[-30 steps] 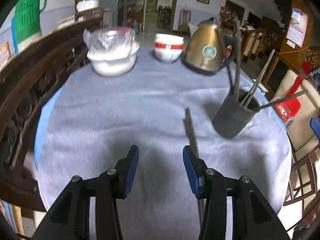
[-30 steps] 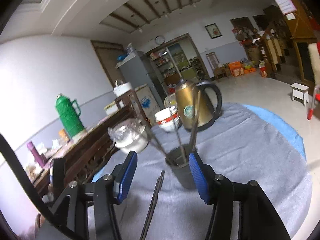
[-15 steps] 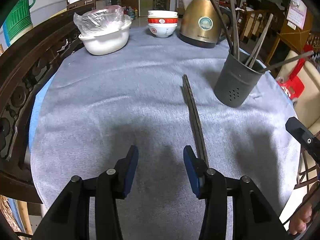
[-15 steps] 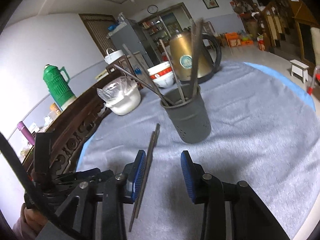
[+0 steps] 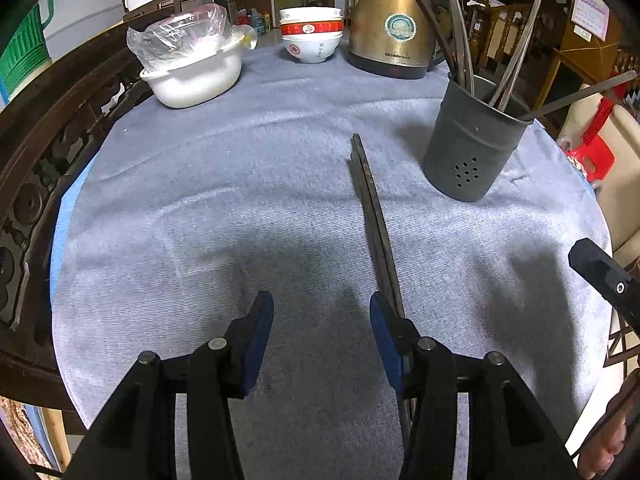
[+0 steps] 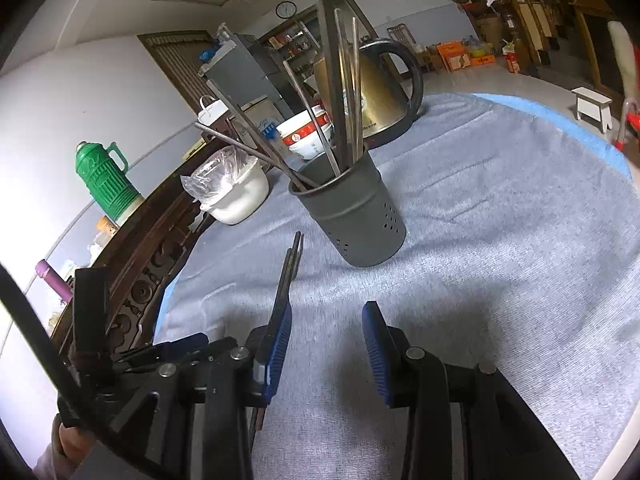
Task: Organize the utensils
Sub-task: 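Move both open tools down to the last two chopsticks on the cloth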
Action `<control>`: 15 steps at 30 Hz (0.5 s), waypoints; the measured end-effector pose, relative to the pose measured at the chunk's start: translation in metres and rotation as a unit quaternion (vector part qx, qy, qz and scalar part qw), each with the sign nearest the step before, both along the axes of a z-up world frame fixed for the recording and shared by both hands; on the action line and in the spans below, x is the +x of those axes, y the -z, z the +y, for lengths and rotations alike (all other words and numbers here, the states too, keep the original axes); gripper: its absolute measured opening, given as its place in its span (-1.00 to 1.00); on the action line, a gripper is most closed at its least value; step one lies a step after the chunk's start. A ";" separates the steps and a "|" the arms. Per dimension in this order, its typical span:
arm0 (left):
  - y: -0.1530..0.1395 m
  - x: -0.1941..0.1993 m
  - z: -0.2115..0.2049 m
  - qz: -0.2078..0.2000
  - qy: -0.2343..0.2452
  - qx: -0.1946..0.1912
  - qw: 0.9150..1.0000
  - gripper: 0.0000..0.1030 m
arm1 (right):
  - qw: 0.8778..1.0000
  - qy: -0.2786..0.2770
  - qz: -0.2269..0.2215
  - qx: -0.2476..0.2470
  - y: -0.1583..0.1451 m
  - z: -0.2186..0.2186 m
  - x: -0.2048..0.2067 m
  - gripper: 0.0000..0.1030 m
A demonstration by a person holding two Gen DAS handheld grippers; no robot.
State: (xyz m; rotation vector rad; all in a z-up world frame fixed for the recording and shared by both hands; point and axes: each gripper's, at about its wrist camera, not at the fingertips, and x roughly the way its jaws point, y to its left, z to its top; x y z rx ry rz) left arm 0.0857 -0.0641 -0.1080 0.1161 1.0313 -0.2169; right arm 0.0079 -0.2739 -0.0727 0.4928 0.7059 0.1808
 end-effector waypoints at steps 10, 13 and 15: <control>0.015 0.009 0.004 0.025 0.005 -0.047 0.999 0.07 | 1.000 -0.004 0.005 0.008 0.004 0.000 0.003 -0.22; 0.023 0.013 0.007 0.041 -0.003 -0.059 0.997 0.07 | 1.000 -0.004 0.008 0.010 0.006 0.000 0.004 -0.22; 0.026 0.014 0.008 0.045 -0.006 -0.064 0.997 0.07 | 1.000 -0.005 0.010 0.012 0.007 0.000 0.005 -0.22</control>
